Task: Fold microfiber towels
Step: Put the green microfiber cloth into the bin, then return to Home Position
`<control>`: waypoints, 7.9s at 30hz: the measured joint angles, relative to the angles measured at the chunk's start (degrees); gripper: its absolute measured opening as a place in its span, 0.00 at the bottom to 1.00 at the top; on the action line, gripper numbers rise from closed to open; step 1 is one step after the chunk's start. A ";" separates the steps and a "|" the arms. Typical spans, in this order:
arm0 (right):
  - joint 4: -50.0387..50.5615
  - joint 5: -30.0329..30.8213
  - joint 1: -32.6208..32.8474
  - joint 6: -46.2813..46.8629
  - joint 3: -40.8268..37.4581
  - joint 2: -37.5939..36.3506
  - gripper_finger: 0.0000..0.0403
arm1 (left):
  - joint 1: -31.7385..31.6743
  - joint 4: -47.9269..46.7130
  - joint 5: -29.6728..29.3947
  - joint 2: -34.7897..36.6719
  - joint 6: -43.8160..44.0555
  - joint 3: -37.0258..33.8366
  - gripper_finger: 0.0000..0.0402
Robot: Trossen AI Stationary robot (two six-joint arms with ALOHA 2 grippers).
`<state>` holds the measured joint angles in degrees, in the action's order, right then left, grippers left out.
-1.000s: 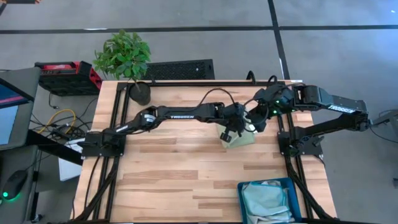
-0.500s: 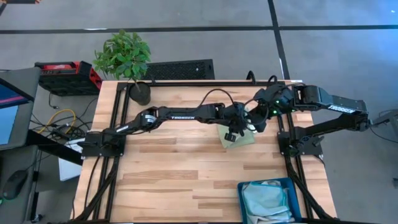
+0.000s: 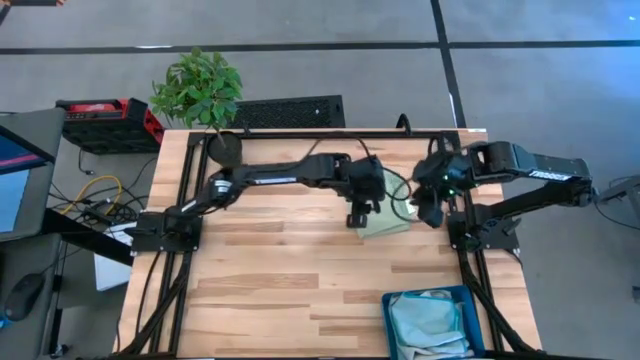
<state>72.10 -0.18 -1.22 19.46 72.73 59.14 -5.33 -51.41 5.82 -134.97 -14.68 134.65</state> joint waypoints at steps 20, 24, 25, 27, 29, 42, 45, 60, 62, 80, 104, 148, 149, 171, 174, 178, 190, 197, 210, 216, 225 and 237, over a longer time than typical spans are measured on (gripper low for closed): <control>3.02 0.23 9.48 -10.54 -0.04 13.41 0.48 | 16.24 -25.37 -33.35 20.39 27.45 0.05 0.34; 2.31 0.24 9.45 -10.95 -0.02 19.61 0.57 | 19.88 -30.41 -37.31 21.36 33.51 0.05 0.34; 2.00 0.26 9.45 -10.99 0.00 21.38 0.59 | 20.83 -31.98 -37.93 21.55 34.68 0.05 0.34; 1.22 0.35 9.23 -11.02 0.00 24.95 0.60 | 22.30 -34.28 -39.13 21.76 36.44 0.05 0.34; 0.33 0.37 8.96 -11.73 0.00 28.50 0.61 | 23.63 -36.09 -39.60 21.81 37.74 0.09 0.34; -4.73 3.77 8.31 -12.41 0.00 47.94 0.61 | 28.82 -38.62 -40.19 23.41 42.50 0.07 0.34; -5.65 5.89 7.92 -12.44 0.01 49.75 0.61 | 29.03 -38.63 -40.17 23.92 44.02 0.09 0.34; -7.65 6.14 5.56 -15.05 -0.13 56.14 0.61 | 29.28 -38.61 -39.22 24.91 47.01 0.09 0.34; -8.03 6.13 5.56 -15.05 -0.21 55.87 0.60 | 29.28 -38.60 -39.22 24.91 47.10 0.09 0.34; -5.71 6.43 8.13 -9.31 -0.55 52.17 0.06 | 29.41 -38.60 -39.18 24.89 47.89 0.09 0.34; 5.59 -18.75 33.03 17.46 -0.46 23.71 0.02 | 29.76 -38.59 -39.18 24.87 48.85 0.09 0.34; -29.38 -21.47 55.99 40.50 -0.37 36.88 0.18 | 31.24 -38.60 -36.06 24.83 47.28 0.09 0.34; -29.09 -21.44 55.99 40.54 -0.37 36.88 0.20 | 31.37 -38.60 -36.06 24.83 47.28 0.09 0.34; -28.72 -15.56 52.78 48.43 -0.37 19.60 0.40 | 34.91 -38.53 -29.30 24.84 45.10 0.09 0.32; -27.74 -5.23 51.75 45.78 -0.37 13.97 0.32 | 35.57 -38.54 -31.58 25.63 41.51 0.07 0.27; -26.05 7.94 50.05 38.39 -0.37 6.88 0.19 | 35.81 -38.58 -31.65 27.85 39.34 0.07 0.16; -25.82 21.35 43.21 14.02 -0.37 -7.19 0.06 | 36.23 -38.60 -36.56 38.16 33.87 0.07 0.02; -25.84 21.37 39.43 4.34 -0.37 -12.59 0.01 | 36.21 -38.60 -43.89 45.03 32.76 0.07 0.00; -32.74 21.14 37.89 1.91 -11.36 -23.47 0.02 | 36.21 -36.73 -53.69 65.13 48.77 -28.56 0.00; -42.19 21.08 37.82 0.41 -22.38 -29.86 0.03 | 36.21 -19.69 -56.11 79.48 52.35 -53.31 0.00; -51.41 21.18 37.75 -0.01 -33.93 -40.04 0.02 | 36.21 12.76 -56.23 101.38 41.89 -84.12 0.00; -64.59 21.28 37.49 -4.53 -46.64 -50.00 0.03 | 36.21 43.14 -50.45 127.35 24.88 -109.44 0.00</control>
<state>7.51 21.10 36.26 14.93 26.09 9.14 30.87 -8.28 -44.64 -7.62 10.20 25.21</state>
